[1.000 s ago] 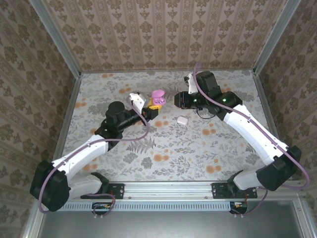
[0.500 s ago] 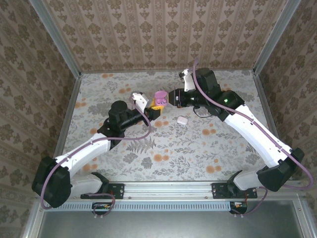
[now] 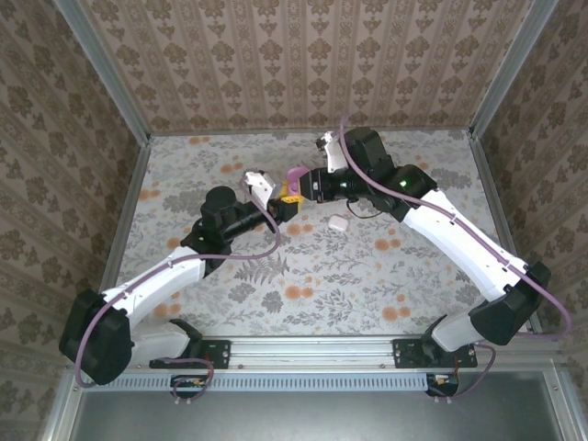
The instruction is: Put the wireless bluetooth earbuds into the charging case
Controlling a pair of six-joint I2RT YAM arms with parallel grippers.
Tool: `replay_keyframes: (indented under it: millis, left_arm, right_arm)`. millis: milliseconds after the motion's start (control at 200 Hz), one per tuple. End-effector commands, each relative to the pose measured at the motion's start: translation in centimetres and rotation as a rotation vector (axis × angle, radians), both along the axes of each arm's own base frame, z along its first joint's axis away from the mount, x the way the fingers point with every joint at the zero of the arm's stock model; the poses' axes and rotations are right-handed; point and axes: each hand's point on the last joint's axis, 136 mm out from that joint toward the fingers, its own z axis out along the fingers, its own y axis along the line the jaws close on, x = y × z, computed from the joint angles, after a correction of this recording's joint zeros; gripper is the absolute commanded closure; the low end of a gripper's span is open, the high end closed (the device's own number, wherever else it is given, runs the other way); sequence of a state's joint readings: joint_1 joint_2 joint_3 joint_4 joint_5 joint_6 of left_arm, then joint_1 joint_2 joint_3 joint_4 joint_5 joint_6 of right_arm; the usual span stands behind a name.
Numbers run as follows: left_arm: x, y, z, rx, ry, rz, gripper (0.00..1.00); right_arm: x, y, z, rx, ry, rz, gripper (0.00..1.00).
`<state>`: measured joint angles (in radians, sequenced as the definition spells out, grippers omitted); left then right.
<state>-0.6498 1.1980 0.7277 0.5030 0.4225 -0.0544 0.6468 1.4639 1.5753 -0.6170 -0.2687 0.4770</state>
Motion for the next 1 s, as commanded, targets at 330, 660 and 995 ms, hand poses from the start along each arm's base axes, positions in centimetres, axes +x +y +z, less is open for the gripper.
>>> replay_keyframes:
  millis: [330, 660, 995]
  left_arm:
    - [-0.4, -0.6, 2.6, -0.055, -0.039, -0.029, 0.67]
    - [-0.4, -0.6, 2.9, -0.060, -0.044, -0.027, 0.67]
    - [-0.5, -0.6, 2.9, -0.063, -0.044, -0.029, 0.67]
  right_arm:
    - [0.3, 1.6, 0.4, 0.020, 0.002, 0.020, 0.75]
    - [0.6, 1.8, -0.8, -0.023, 0.013, 0.014, 0.76]
    - [1.4, 1.2, 0.1, -0.017, -0.040, -0.037, 0.77]
